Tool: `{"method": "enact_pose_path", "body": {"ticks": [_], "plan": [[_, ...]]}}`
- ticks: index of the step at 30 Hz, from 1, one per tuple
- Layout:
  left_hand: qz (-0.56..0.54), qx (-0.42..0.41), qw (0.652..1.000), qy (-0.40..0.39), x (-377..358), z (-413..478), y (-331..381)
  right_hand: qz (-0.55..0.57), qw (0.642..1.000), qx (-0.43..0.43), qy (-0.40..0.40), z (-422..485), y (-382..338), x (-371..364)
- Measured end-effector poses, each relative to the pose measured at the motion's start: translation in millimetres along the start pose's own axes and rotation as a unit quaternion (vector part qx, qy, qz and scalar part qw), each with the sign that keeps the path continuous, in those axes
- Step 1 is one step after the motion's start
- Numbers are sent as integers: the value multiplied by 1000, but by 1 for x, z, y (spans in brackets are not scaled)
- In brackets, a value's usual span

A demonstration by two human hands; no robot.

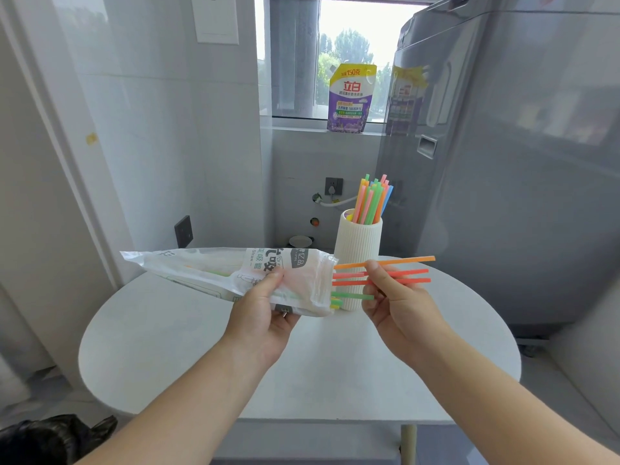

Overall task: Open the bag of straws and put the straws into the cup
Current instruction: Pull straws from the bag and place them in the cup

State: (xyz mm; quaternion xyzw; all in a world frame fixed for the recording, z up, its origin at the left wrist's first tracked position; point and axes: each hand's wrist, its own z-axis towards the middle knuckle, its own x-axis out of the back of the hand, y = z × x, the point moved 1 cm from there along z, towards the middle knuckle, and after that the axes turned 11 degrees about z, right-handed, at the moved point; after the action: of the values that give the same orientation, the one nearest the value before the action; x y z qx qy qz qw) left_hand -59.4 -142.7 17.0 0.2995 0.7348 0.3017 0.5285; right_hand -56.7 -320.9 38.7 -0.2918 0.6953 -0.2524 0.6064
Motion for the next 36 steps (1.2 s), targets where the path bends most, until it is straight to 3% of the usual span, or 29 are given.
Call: {"method": "enact_pose_path", "body": {"ticks": [8, 14, 23, 27, 31, 36], "plan": [[-14, 15, 1000, 9, 0, 1, -3, -66, 997, 35, -30, 11, -5, 4], [-40, 25, 999, 11, 2, 3, 1, -166, 979, 116, -29, 14, -17, -3], [-56, 6, 997, 55, 20, 19, 10, -193, 961, 195, -10, 16, -100, 1], [-56, 6, 996, 62, 23, 22, 9, -245, 927, 284, 8, 13, -132, -7], [-46, 4, 998, 53, 22, 23, 4, -338, 866, 369, 14, 8, -151, -28], [-34, -3, 999, 43, 21, 23, 3, -416, 815, 403, 1, 7, -166, -49]]}}
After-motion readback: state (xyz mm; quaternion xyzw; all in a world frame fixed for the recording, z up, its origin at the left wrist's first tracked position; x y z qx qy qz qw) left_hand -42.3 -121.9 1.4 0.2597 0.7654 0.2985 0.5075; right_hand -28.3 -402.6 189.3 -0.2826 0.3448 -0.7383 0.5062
